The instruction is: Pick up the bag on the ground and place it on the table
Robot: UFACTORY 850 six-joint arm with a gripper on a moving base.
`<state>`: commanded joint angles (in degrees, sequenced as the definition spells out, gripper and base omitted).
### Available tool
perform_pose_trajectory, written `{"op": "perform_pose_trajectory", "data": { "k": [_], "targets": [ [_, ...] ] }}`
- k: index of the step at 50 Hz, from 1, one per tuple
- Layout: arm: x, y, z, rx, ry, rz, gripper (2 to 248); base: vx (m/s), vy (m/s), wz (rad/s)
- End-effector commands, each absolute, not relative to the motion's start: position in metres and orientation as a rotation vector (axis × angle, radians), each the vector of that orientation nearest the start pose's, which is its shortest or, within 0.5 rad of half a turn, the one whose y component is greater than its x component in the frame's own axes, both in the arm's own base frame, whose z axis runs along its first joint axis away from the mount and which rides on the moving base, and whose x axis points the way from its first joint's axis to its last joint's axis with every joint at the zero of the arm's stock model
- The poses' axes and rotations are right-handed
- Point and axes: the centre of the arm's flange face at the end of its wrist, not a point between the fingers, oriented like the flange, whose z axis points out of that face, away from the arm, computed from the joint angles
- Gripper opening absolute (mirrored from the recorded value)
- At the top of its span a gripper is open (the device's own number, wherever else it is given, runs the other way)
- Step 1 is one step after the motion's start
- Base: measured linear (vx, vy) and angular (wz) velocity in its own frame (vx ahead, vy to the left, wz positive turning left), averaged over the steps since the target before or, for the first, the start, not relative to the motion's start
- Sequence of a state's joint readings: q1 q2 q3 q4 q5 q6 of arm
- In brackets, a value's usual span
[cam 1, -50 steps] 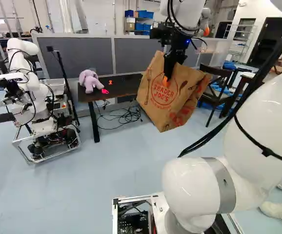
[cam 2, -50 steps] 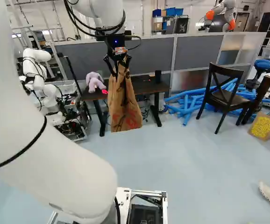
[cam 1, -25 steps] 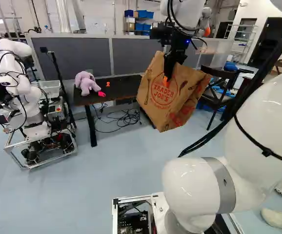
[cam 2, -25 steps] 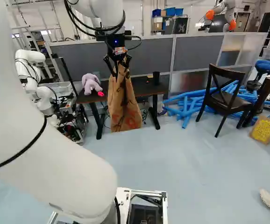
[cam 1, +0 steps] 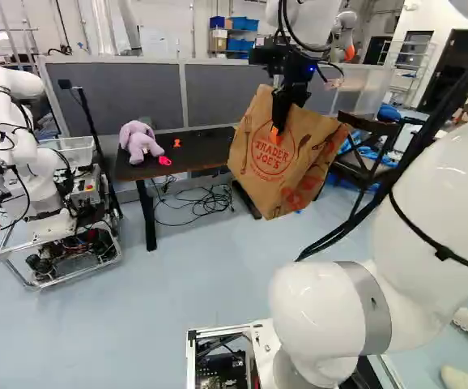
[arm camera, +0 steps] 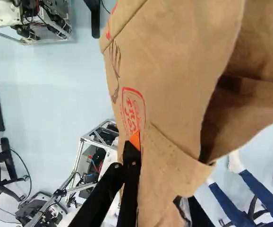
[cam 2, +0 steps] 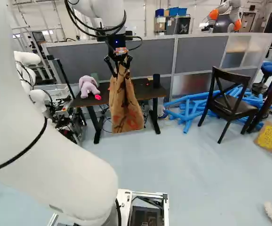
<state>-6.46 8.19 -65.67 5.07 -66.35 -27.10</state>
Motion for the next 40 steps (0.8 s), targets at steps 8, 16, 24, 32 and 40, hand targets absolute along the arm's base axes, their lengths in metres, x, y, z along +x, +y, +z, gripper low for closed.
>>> {"op": "perform_pose_trajectory", "data": {
  "k": [8, 16, 24, 32, 40],
  "targets": [
    [0.4054, -0.0386, 0.6867, -3.049, -0.508, -0.231, 21, 0.149, -0.048, 0.150],
    [0.4054, -0.0386, 0.6867, -3.049, -0.508, -0.231, 21, 0.150, -0.053, 0.162],
    [0.4054, -0.0386, 0.6867, -3.049, -0.508, -0.231, 21, 0.161, -0.048, 0.163],
    [0.4054, -0.0386, 0.6867, -3.049, -0.508, -0.231, 21, 0.182, -0.050, 0.166],
    [0.4054, -0.0386, 0.6867, -3.049, -0.508, -0.231, 21, 0.191, -0.056, 0.157]
  ]
}}
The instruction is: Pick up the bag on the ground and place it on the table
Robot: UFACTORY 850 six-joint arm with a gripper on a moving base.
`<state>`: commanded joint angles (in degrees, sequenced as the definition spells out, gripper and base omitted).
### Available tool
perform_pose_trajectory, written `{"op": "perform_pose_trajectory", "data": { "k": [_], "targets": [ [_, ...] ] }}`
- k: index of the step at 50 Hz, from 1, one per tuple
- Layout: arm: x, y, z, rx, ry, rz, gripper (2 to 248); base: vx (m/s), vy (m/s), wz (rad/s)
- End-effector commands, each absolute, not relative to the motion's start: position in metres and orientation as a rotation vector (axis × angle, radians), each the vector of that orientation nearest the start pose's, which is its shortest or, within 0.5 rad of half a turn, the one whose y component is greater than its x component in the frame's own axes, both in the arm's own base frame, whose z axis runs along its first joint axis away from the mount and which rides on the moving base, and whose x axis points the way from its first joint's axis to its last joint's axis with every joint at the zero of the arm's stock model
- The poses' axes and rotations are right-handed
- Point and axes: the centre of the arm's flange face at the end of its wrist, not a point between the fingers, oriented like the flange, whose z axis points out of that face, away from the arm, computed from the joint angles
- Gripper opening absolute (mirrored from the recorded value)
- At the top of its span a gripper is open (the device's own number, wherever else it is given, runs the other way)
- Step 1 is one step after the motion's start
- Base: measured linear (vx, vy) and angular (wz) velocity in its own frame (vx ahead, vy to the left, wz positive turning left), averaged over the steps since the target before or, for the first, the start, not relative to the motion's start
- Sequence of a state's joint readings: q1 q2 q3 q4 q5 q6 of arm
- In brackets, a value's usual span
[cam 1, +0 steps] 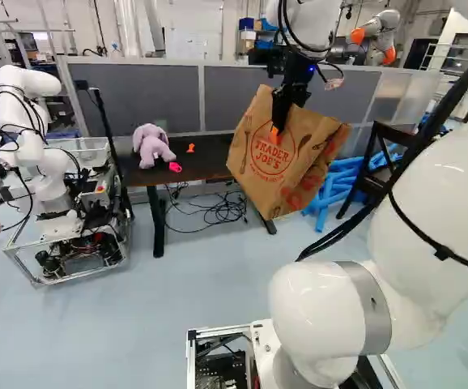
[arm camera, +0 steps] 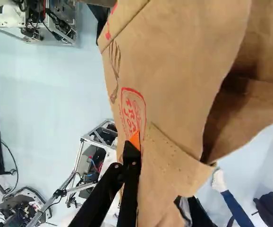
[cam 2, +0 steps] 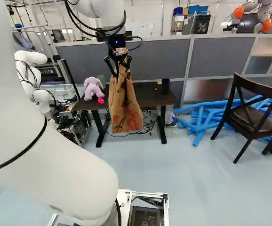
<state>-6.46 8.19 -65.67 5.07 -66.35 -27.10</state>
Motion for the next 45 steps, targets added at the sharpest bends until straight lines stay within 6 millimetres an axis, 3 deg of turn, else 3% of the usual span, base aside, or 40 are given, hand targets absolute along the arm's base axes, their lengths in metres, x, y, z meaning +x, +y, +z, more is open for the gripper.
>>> {"op": "perform_pose_trajectory", "data": {
  "k": [23, 45],
  "targets": [
    [0.4054, -0.0386, 0.6867, -3.049, -0.508, -0.231, 21, 0.193, -0.074, 0.006],
    [0.4054, -0.0386, 0.6867, -3.049, -0.508, -0.231, 21, 0.206, -0.023, -0.013]
  ]
}}
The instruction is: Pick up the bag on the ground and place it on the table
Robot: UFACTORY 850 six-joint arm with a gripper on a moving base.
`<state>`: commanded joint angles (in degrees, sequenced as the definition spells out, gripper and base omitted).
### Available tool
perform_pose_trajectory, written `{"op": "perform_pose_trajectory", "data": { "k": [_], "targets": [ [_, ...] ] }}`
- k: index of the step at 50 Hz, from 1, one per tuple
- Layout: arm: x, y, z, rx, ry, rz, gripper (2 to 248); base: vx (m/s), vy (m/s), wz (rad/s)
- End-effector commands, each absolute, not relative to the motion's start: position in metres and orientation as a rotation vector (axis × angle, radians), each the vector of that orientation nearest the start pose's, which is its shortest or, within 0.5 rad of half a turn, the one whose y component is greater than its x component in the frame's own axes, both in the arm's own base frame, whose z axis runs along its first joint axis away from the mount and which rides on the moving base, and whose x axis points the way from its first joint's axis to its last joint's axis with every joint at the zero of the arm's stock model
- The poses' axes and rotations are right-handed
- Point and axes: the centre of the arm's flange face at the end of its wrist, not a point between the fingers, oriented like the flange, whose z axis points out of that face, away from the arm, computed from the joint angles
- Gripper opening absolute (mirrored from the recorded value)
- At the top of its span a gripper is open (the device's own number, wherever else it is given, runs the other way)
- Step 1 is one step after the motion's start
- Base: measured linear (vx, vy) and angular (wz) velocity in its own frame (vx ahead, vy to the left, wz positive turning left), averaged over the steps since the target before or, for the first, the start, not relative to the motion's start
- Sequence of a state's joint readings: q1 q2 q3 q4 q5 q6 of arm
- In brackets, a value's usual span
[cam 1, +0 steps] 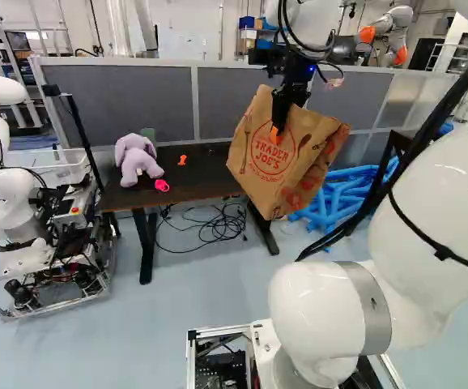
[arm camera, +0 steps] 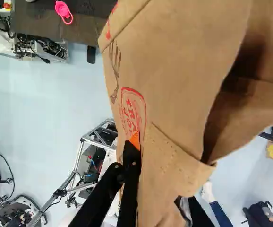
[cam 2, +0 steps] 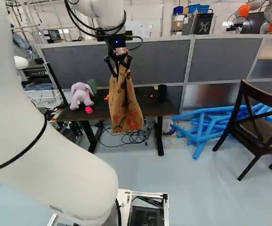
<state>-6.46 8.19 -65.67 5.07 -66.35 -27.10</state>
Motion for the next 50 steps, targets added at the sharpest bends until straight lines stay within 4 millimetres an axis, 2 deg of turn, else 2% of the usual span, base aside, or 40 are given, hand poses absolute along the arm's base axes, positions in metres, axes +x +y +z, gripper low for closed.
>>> {"op": "perform_pose_trajectory", "data": {
  "k": [32, 50],
  "targets": [
    [0.4054, -0.0386, 0.6867, -3.049, -0.508, -0.231, 21, 0.198, 0.027, 0.109],
    [0.4054, -0.0386, 0.6867, -3.049, -0.508, -0.231, 21, 0.138, 0.004, 0.006]
  ]
}}
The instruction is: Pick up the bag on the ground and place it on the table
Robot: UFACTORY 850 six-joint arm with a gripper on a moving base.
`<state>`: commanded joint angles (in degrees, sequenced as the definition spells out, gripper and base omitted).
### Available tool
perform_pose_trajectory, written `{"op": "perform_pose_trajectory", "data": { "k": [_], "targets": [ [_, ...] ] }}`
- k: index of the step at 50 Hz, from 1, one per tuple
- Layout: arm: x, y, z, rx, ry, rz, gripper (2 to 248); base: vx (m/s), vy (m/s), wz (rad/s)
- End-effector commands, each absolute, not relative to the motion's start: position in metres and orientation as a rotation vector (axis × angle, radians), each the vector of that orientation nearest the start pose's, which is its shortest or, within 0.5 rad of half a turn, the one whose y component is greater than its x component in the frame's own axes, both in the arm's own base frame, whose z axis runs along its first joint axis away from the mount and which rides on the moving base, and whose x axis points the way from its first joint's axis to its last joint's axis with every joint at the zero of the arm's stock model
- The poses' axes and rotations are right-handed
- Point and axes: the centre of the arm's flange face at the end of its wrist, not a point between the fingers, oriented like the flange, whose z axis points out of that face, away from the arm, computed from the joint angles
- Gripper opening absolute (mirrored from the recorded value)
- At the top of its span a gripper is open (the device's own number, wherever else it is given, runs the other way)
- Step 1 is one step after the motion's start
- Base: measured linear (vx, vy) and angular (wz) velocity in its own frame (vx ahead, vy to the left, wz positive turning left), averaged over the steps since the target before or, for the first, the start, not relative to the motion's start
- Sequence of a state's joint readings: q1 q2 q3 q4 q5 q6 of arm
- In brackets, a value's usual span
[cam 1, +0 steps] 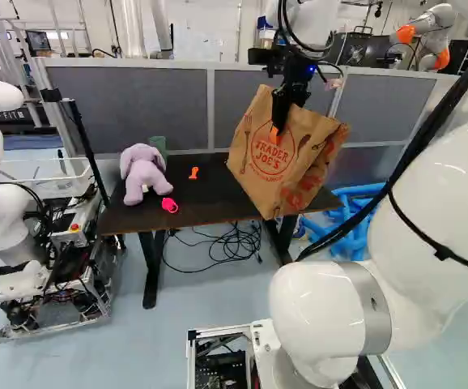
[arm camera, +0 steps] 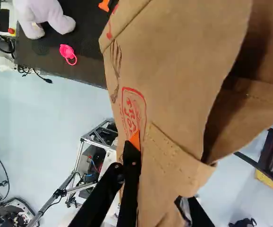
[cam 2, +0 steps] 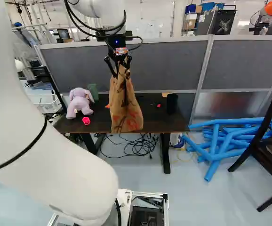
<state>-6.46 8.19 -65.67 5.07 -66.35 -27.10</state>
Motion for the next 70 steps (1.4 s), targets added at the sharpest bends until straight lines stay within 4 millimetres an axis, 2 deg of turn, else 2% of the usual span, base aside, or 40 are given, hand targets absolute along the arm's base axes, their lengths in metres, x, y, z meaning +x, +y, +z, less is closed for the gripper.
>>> {"op": "perform_pose_trajectory", "data": {
  "k": [29, 70],
  "targets": [
    [0.421, -0.039, 0.687, -3.047, -0.513, -0.226, 21, 0.039, 0.001, 0.000],
    [0.473, -0.039, 0.688, -3.043, -0.530, -0.222, 21, 0.000, 0.000, 0.000]
  ]
}}
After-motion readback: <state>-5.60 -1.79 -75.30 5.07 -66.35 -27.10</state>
